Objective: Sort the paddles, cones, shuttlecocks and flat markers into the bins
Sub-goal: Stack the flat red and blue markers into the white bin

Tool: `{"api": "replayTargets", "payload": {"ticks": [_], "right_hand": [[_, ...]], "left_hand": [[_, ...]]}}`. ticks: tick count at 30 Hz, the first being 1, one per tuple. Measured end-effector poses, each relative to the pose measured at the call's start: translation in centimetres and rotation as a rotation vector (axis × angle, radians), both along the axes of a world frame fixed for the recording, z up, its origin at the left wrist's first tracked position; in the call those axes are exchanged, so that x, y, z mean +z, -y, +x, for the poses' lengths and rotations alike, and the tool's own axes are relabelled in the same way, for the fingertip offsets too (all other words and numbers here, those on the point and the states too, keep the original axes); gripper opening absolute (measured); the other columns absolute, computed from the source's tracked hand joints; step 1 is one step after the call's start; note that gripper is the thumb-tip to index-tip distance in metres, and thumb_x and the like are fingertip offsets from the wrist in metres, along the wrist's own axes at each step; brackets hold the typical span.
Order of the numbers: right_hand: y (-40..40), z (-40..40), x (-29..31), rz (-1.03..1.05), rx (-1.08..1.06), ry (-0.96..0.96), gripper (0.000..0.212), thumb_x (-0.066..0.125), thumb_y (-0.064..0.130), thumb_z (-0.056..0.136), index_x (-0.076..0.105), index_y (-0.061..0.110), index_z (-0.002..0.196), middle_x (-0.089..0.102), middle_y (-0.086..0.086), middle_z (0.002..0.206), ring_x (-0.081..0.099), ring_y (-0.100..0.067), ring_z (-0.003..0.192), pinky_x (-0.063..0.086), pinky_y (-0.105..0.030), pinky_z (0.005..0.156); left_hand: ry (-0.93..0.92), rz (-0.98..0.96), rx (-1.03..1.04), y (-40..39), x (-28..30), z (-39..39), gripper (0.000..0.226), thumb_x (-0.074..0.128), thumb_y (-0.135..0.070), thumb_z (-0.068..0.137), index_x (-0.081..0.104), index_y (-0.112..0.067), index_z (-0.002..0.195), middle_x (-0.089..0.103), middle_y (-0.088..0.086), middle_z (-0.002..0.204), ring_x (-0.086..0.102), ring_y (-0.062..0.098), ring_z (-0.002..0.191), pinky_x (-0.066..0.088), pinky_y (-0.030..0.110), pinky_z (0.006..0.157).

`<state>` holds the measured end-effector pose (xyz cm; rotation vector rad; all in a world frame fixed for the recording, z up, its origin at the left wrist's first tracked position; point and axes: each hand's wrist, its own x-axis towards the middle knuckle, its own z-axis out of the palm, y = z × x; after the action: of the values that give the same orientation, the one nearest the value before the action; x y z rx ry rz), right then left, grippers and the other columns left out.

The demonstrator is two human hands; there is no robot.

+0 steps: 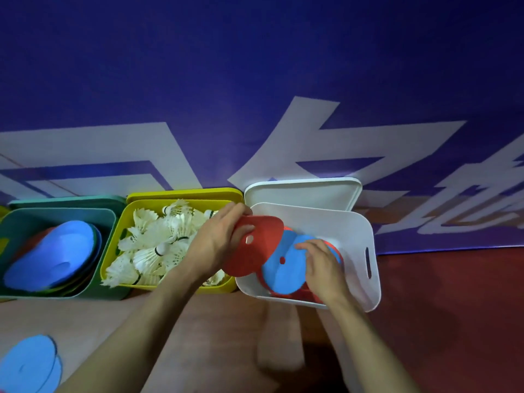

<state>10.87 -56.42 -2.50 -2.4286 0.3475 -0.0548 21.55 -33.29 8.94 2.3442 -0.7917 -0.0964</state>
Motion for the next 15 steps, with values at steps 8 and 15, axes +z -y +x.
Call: {"api": "replayTargets", "payload": {"ticks": [8,15], "right_hand": [[0.1,0.8,-2.5,0.101,0.033,-0.379,0.033,0.047,0.013,0.096,0.069,0.021,0.119,0.07,0.0,0.122,0.063,-0.022,0.112,0.046,-0.029,0.094],[0.6,-3.2,-0.1,0.053,-0.111,-0.194,0.022,0.048,0.023,0.099,0.068,0.026,0.109,0.072,0.005,0.101,0.064,-0.018,0.097,0.045,-0.031,0.08]], "left_hand": [[-0.076,0.049,-0.094,-0.1,-1.4,1.7,0.016,0.053,-0.036,0.099,0.05,-0.025,0.11,0.048,-0.01,0.104,0.053,0.017,0.088,0.048,0.041,0.077],[-0.089,0.12,-0.252,6.5,-4.8,2.9,0.015,0.05,-0.027,0.099,0.05,-0.014,0.106,0.045,0.001,0.1,0.048,0.022,0.087,0.045,0.04,0.082]]}}
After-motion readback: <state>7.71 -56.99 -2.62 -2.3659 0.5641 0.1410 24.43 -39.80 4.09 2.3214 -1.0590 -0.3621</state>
